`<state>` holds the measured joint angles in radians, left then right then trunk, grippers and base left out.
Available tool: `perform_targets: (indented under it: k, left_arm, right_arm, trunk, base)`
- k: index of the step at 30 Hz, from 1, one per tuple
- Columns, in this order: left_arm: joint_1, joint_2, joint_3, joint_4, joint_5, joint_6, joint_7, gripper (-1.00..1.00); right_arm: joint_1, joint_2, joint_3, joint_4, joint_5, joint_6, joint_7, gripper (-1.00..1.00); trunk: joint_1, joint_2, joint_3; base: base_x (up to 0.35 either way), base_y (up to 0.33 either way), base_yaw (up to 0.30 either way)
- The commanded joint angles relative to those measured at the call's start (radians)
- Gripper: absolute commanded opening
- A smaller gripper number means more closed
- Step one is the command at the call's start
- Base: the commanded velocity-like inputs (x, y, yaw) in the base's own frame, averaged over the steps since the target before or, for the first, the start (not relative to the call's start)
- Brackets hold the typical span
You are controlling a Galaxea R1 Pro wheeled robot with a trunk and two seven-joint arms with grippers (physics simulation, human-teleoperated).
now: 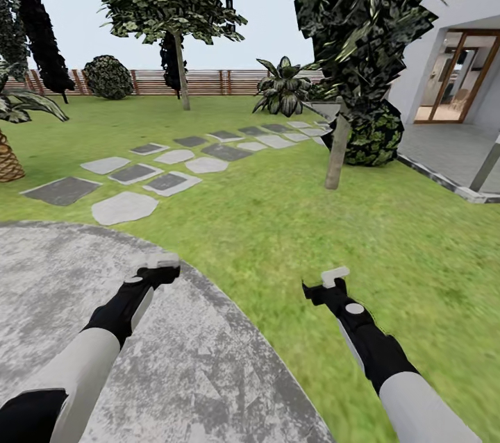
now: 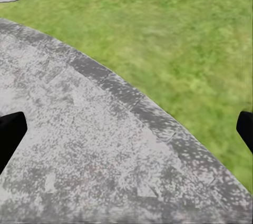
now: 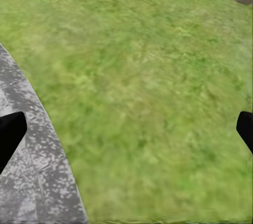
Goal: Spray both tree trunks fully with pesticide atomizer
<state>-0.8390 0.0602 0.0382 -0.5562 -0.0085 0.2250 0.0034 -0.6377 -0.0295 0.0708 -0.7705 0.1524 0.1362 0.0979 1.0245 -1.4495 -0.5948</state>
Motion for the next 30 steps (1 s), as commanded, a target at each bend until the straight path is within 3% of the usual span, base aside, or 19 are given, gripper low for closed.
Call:
perform_targets:
  k: [1,5,9,12,14,17,23,27,30]
  left_arm:
    - [0.018,0.001,0.002,-0.002,-0.002,0.002,0.001,1.0]
    - [0.109,0.003,0.002,0.0,-0.004,-0.065,0.003,1.0]
    - [0.182,0.005,0.003,-0.001,-0.004,-0.129,0.003,1.0]
    - [0.284,0.008,0.004,0.0,-0.004,-0.215,0.003,1.0]
    - [0.359,0.011,0.004,0.001,-0.003,-0.282,0.004,1.0]
    - [0.433,0.013,0.005,0.012,-0.001,-0.353,0.004,1.0]
    - [0.507,0.012,0.004,0.103,0.004,-0.449,0.006,1.0]
    - [0.52,0.009,0.004,0.216,0.005,-0.528,0.006,1.0]
    - [0.522,0.01,0.005,0.249,0.006,-0.544,0.006,1.0]
  right_arm:
    - [0.0,-0.002,0.001,0.051,0.01,-0.039,0.003,1.0]
    - [0.0,-0.014,0.001,0.307,0.011,-0.237,0.0,1.0]
    - [0.0,-0.033,0.001,0.466,0.01,-0.355,-0.002,1.0]
    - [0.016,-0.052,0.001,0.614,0.009,-0.516,-0.003,1.0]
    - [0.041,-0.065,0.001,0.684,0.007,-0.616,-0.003,1.0]
    - [0.084,-0.072,0.001,0.722,0.006,-0.698,-0.003,1.0]
    - [0.151,-0.075,0.001,0.737,0.006,-0.745,-0.003,1.0]
    - [0.18,-0.07,0.001,0.735,0.005,-0.754,-0.002,1.0]
    - [0.185,-0.065,0.002,0.732,0.006,-0.755,-0.002,1.0]
  trunk:
    - [0.001,-0.001,-0.001]
    - [0.001,-0.001,-0.001]
    - [0.001,-0.001,-0.001]
    - [0.001,-0.001,-0.001]
    - [0.001,-0.001,-0.001]
    - [0.001,-0.001,-0.001]
    - [0.001,-0.001,-0.001]
    - [0.001,-0.001,-0.001]
    - [0.001,-0.001,-0.001]
  base:
    - [0.338,0.0,0.0]
    - [0.338,0.0,0.0]
    - [0.338,0.0,0.0]
    - [0.338,0.0,0.0]
    - [0.338,0.0,0.0]
    - [0.338,0.0,0.0]
    - [0.337,0.0,0.0]
    - [0.304,0.0,0.0]
    - [0.156,0.0,0.0]
